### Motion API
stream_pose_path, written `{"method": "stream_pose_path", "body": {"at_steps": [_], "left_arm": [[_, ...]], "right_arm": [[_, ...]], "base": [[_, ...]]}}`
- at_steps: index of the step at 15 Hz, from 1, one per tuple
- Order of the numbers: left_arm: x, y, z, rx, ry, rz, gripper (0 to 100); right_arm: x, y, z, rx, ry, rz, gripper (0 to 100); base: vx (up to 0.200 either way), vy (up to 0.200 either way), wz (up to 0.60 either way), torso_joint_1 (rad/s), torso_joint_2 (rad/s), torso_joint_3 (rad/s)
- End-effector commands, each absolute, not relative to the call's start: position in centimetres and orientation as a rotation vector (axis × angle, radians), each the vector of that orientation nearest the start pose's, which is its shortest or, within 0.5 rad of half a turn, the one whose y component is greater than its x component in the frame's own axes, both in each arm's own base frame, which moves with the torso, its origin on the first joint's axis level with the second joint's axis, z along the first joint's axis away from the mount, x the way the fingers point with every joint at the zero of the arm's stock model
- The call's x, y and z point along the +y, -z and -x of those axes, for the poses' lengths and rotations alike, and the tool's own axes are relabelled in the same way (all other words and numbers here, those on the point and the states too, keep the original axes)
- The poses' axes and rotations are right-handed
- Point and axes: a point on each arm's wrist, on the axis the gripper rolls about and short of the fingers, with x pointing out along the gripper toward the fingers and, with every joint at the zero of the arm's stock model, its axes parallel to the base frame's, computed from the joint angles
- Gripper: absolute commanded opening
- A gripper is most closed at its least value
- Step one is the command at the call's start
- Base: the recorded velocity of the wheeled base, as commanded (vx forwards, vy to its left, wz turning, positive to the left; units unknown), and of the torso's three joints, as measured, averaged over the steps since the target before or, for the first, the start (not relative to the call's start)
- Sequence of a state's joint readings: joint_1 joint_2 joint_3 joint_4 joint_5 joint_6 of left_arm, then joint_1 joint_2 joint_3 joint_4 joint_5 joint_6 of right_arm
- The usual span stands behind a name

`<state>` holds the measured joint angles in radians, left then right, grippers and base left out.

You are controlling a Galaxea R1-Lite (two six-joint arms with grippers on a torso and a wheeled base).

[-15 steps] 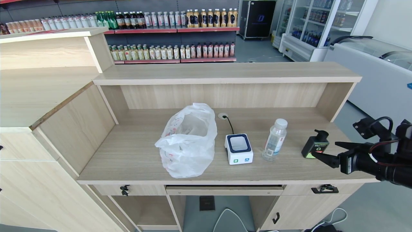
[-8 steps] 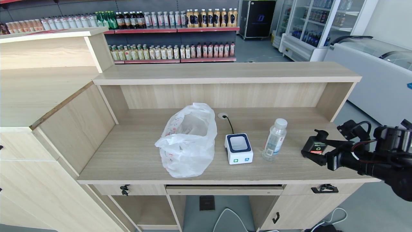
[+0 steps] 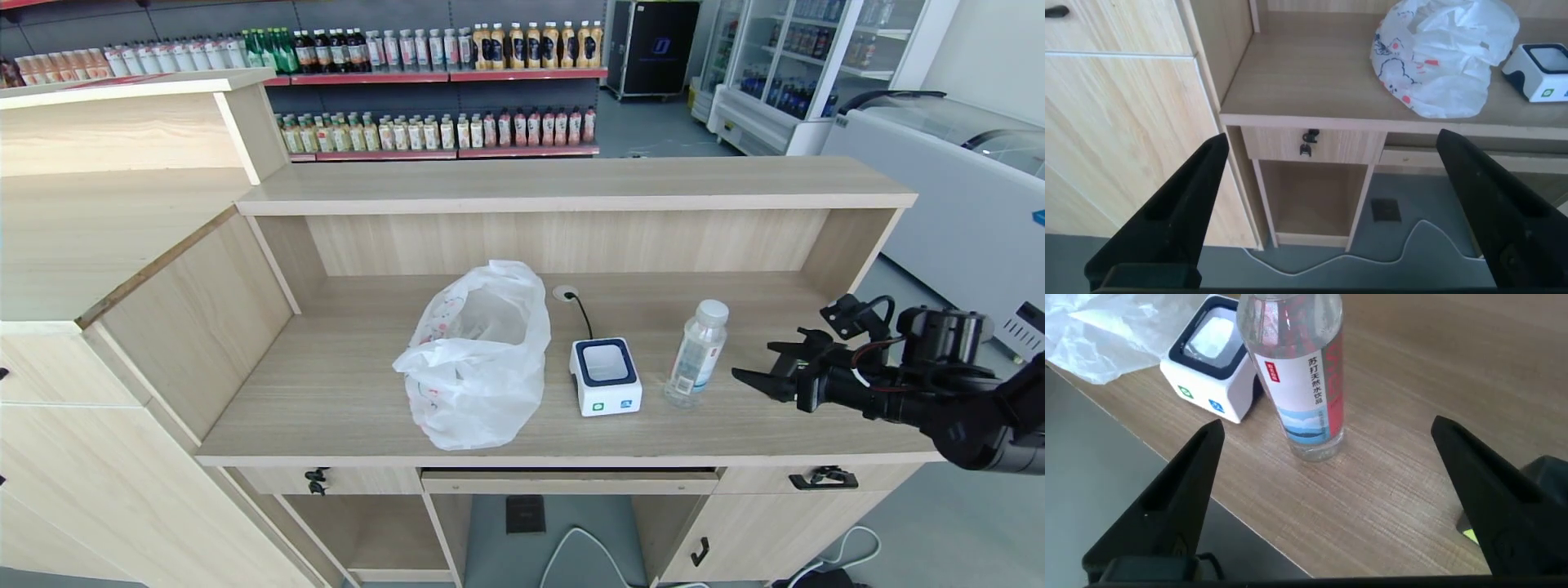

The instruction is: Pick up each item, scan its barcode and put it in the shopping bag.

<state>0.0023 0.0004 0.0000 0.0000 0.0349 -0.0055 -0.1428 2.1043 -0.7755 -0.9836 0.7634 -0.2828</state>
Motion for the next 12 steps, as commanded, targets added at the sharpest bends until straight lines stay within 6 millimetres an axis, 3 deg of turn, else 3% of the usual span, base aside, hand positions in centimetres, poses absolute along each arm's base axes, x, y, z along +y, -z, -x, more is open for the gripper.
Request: {"method": "stream_pose_path", "body": {"at_steps": [1,9,12], "left_arm": [[0.1,-7.5,2.3,0.000,-0.038,0.006,100],[0.1,-7.5,2.3,0.000,-0.038,0.006,100],[0.1,-7.5,2.3,0.000,-0.038,0.006,100]], "right_arm": [[-2.8,-6.8,-36.8,0.225,-0.703,0.103,100],[-2.2,-5.5,-39.9,0.199,-0.765,0.099,100],[-0.9,-4.8,-40.8,0.190,-0.825,0.095,100]], "base": [[0.000,0.000,0.00,0.000,0.00,0.000],[0.000,0.000,0.00,0.000,0.00,0.000],[0.000,0.000,0.00,0.000,0.00,0.000]]}}
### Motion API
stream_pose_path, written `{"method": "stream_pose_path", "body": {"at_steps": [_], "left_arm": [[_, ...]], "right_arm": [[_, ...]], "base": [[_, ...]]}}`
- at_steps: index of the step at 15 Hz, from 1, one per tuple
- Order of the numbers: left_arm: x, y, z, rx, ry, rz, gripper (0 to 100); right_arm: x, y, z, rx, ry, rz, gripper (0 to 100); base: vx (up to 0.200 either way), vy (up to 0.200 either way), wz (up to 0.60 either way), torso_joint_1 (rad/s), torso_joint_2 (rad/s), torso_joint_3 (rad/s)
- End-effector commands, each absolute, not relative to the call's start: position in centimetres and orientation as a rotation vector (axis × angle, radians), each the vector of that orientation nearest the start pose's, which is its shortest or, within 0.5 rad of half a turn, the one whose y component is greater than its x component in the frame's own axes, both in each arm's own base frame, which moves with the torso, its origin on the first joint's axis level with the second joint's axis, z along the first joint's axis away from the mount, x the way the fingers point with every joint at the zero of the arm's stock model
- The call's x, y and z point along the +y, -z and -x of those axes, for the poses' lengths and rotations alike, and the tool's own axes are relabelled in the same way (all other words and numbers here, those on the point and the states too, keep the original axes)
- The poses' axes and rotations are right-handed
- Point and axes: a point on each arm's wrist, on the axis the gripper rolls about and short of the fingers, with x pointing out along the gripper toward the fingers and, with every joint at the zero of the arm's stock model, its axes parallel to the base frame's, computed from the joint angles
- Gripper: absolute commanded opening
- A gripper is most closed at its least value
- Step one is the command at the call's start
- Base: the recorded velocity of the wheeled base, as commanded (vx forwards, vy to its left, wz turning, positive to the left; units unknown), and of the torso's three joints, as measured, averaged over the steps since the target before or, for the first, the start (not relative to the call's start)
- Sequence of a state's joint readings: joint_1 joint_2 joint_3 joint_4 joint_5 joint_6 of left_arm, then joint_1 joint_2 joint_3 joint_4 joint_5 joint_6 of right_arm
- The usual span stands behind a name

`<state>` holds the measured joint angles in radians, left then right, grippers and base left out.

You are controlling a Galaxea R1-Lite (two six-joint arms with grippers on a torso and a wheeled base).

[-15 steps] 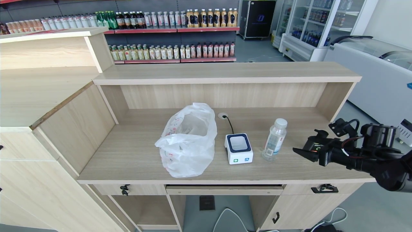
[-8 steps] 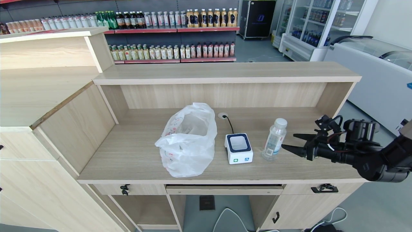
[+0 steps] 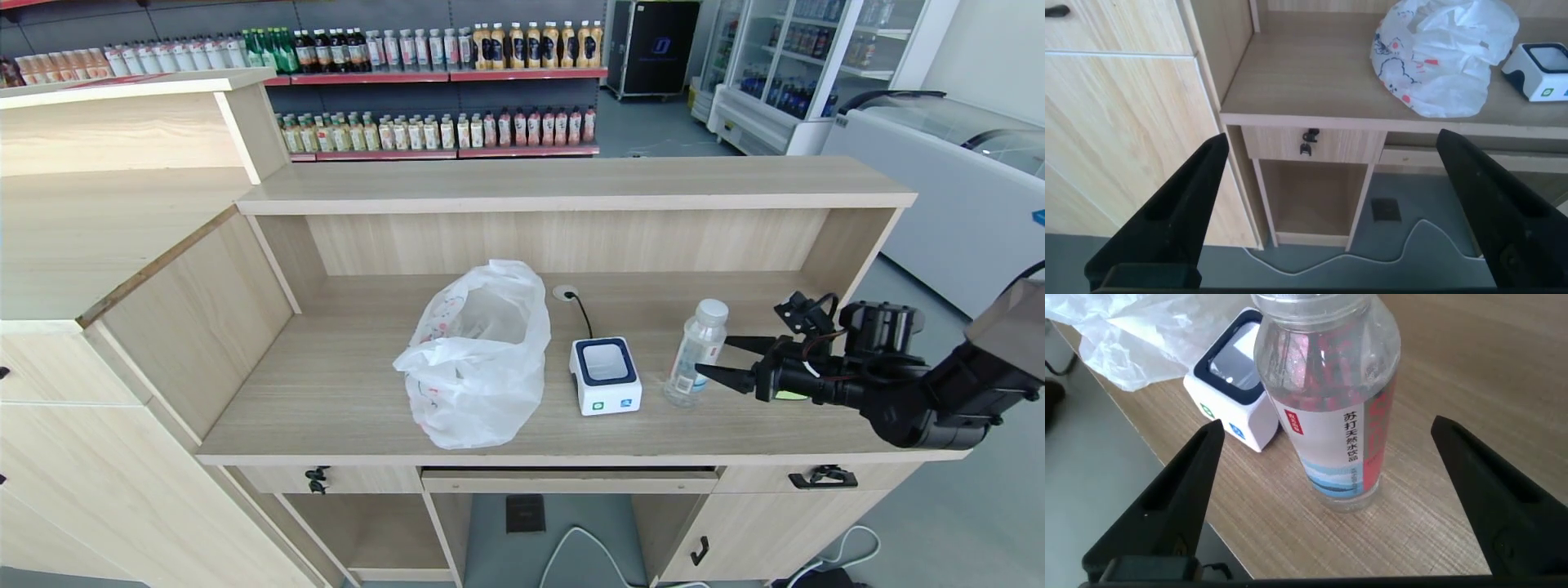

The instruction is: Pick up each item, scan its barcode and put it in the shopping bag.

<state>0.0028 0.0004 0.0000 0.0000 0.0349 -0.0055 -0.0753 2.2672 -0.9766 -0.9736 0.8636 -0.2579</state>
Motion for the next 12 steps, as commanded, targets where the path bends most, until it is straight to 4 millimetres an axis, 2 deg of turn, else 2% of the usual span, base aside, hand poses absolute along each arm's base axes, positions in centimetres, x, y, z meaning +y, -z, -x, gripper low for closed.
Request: {"method": "stream_pose_path", "body": {"at_steps": [1,12], "left_arm": [[0.1,-7.5,2.3,0.000,-0.037,0.006,100],[0.1,-7.5,2.3,0.000,-0.038,0.006,100]], "right_arm": [[-0.5,-4.6,-41.3,0.182,-0.835,0.099,100],[0.0,-2.3,-43.3,0.166,-0.914,0.092,100]], "base": [[0.000,0.000,0.00,0.000,0.00,0.000],[0.000,0.000,0.00,0.000,0.00,0.000]]}}
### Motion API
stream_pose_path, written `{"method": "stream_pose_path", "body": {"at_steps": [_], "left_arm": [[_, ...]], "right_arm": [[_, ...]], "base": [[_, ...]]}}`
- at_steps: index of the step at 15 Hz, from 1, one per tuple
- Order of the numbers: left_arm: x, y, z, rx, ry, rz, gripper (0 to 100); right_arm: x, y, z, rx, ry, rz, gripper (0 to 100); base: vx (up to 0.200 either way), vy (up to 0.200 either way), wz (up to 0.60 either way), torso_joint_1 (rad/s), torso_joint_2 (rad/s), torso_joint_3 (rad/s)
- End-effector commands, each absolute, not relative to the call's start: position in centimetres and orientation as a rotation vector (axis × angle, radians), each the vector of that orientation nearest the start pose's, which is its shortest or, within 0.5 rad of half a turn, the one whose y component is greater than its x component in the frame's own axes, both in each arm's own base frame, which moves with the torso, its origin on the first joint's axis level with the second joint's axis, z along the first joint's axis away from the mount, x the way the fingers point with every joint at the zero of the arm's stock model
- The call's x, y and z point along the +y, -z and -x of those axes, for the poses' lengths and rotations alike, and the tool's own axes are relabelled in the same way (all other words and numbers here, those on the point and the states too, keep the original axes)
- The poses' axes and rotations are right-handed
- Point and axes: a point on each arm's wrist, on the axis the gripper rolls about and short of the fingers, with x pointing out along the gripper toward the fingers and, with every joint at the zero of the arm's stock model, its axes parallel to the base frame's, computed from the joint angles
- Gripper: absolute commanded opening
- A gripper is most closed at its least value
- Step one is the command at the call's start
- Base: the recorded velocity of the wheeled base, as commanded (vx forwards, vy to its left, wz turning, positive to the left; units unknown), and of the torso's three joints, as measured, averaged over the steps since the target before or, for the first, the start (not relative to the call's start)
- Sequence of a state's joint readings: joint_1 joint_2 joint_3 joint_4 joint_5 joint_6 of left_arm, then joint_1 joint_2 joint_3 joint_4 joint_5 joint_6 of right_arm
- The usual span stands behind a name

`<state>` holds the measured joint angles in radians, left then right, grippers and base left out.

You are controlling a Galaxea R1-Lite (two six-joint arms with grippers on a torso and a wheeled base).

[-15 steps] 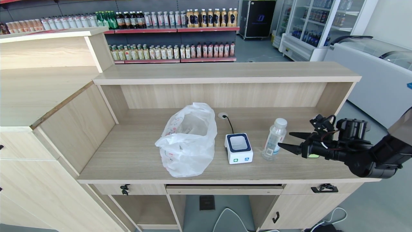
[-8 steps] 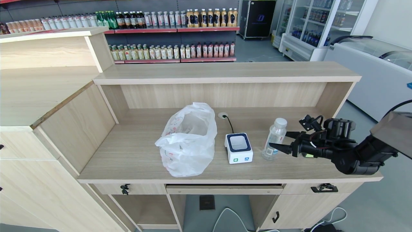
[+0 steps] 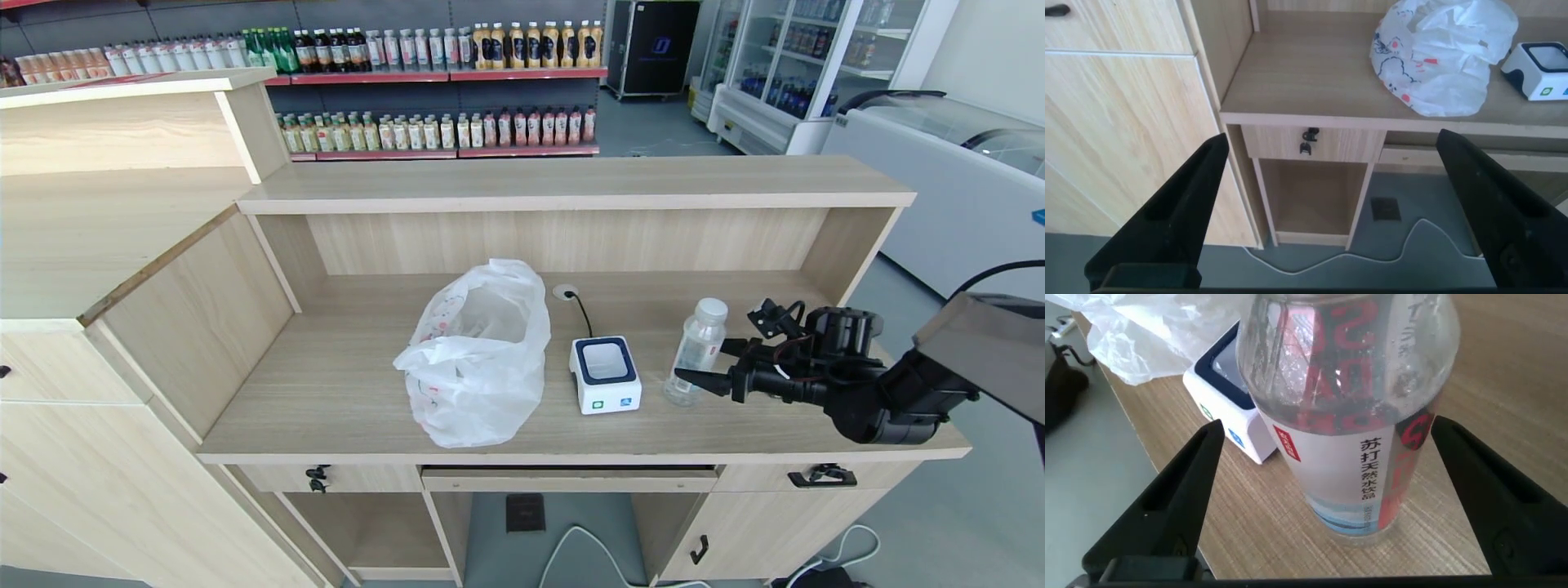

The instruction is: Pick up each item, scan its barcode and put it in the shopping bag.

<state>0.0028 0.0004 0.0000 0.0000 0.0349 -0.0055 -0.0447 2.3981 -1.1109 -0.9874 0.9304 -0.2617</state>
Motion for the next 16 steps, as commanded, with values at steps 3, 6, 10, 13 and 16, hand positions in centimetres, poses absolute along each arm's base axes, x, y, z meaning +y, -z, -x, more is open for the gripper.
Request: {"method": "stream_pose_path", "body": {"at_steps": [3,6,10,13,16], "left_arm": [[0.1,-7.5,2.3,0.000,-0.038,0.006,100],[0.1,-7.5,2.3,0.000,-0.038,0.006,100],[0.1,-7.5,2.3,0.000,-0.038,0.006,100],[0.1,-7.5,2.3,0.000,-0.038,0.006,100],[0.1,-7.5,2.3,0.000,-0.038,0.006,100]], "right_arm": [[0.1,-2.1,-43.6,0.162,-0.923,0.091,100],[0.3,-2.2,-45.2,0.120,-0.949,0.101,100],[0.8,-2.1,-46.6,0.094,-0.961,0.098,100],[1.2,-1.2,-46.6,0.110,-0.986,0.083,100],[1.2,-0.9,-46.7,0.116,-0.994,0.073,100]], "base": [[0.000,0.000,0.00,0.000,0.00,0.000],[0.000,0.000,0.00,0.000,0.00,0.000],[0.000,0.000,0.00,0.000,0.00,0.000],[0.000,0.000,0.00,0.000,0.00,0.000],[0.000,0.000,0.00,0.000,0.00,0.000]]}}
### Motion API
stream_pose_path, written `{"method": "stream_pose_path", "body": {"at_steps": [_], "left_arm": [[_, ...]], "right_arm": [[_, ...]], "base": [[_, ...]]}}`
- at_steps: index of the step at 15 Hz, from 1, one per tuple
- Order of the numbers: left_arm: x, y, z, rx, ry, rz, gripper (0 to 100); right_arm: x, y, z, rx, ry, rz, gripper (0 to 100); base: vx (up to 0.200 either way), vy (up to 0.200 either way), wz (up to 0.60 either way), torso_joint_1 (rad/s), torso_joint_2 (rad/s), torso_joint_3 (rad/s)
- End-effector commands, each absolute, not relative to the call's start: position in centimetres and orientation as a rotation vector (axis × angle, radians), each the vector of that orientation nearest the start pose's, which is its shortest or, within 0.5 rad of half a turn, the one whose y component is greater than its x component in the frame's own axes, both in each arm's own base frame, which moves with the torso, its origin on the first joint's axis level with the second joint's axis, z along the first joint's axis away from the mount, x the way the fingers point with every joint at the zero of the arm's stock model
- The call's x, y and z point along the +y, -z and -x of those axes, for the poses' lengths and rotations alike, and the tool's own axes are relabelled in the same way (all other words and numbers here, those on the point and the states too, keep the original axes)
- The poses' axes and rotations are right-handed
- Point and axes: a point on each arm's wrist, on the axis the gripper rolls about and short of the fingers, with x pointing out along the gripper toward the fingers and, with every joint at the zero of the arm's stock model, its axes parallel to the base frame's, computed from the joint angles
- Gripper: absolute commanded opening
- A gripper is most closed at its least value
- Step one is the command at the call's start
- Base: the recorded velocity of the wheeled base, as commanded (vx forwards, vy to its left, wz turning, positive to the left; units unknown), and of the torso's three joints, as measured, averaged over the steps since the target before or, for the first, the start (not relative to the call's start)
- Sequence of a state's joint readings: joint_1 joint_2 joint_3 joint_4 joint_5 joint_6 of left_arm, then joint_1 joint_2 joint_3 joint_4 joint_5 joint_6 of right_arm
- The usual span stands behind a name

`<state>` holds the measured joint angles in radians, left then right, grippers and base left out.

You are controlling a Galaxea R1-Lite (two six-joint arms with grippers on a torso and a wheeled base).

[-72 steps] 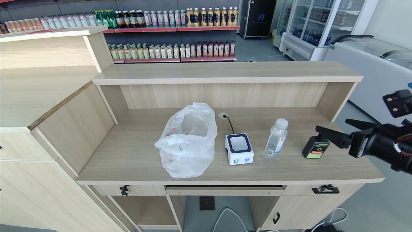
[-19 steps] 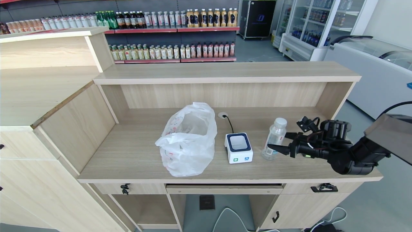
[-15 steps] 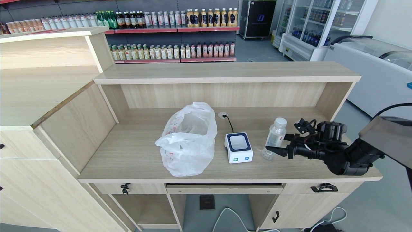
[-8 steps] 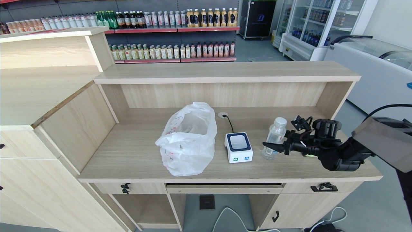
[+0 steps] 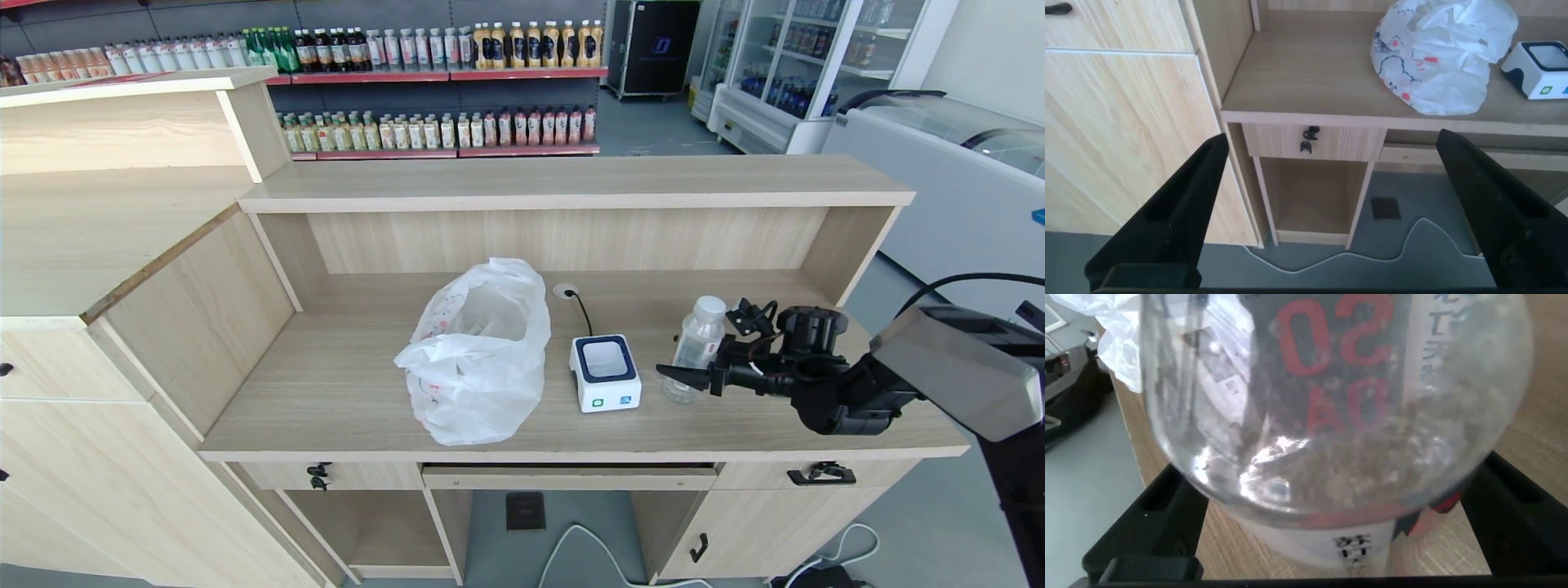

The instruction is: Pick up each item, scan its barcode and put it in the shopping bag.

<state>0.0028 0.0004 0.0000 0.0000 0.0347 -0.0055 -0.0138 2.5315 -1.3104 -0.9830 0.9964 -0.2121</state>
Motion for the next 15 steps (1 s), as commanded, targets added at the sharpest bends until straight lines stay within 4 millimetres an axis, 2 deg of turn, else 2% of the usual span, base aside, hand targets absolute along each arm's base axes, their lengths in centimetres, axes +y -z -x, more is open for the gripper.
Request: {"method": "stream_pose_path", "body": {"at_steps": [1,6,9,10,15], "left_arm": [[0.1,-7.5,2.3,0.000,-0.038,0.006,100],[0.1,-7.5,2.3,0.000,-0.038,0.006,100],[0.1,-7.5,2.3,0.000,-0.037,0.006,100],[0.1,-7.5,2.3,0.000,-0.038,0.006,100],[0.1,-7.5,2.3,0.000,-0.038,0.006,100]], "right_arm": [[1.4,-1.0,-46.8,0.111,-0.998,0.073,100],[1.7,-1.1,-48.1,0.086,-1.002,0.064,100],[1.7,-1.1,-48.1,0.082,-1.005,0.065,100],[1.7,-1.2,-48.1,0.080,-1.005,0.066,0],[1.6,-1.8,-48.0,0.063,-1.004,0.074,0]], "base": [[0.000,0.000,0.00,0.000,0.00,0.000],[0.000,0.000,0.00,0.000,0.00,0.000],[0.000,0.000,0.00,0.000,0.00,0.000],[0.000,0.000,0.00,0.000,0.00,0.000],[0.000,0.000,0.00,0.000,0.00,0.000]]}}
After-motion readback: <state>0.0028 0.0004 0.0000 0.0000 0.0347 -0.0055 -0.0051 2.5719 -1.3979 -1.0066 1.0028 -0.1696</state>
